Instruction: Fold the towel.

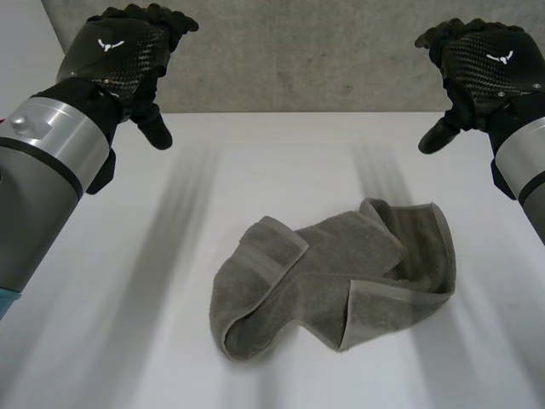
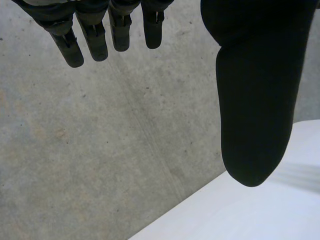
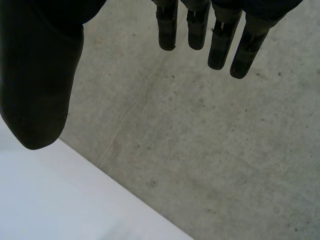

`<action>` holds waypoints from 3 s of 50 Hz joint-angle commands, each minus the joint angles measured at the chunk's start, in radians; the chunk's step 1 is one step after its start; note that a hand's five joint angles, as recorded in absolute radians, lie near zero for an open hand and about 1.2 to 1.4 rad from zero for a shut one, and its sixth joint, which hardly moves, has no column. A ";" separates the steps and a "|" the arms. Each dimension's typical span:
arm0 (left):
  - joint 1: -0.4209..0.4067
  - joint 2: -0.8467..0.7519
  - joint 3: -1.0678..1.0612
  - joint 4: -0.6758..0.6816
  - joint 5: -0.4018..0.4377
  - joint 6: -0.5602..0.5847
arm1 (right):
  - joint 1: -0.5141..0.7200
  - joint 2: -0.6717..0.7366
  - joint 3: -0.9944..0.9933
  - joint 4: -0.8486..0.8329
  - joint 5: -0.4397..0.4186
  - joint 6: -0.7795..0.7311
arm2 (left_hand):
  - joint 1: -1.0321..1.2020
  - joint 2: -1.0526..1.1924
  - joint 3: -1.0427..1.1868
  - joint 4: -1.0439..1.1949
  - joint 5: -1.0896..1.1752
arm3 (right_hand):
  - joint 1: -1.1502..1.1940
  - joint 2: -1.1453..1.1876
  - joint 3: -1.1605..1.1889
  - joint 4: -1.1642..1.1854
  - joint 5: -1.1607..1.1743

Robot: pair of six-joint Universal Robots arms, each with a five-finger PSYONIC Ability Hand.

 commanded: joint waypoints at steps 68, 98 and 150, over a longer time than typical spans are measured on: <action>-0.063 -0.726 0.260 0.038 0.319 0.517 | -0.051 0.213 0.356 -0.027 -0.321 -0.463 | 1.225 1.230 1.230 1.230 1.192 | 1.164 1.152 1.158 1.143 1.164; 0.142 -0.409 0.210 0.504 -0.127 -0.109 | -0.132 0.161 -0.034 -0.383 -0.402 0.117 | 1.225 1.230 1.230 1.230 1.192 | 1.164 1.152 1.158 1.143 1.164; 0.282 -0.324 -0.330 0.202 0.402 0.670 | -0.257 0.245 0.227 -0.088 -0.441 -0.246 | 0.110 0.115 0.114 0.114 0.077 | 1.164 1.152 1.158 1.143 1.164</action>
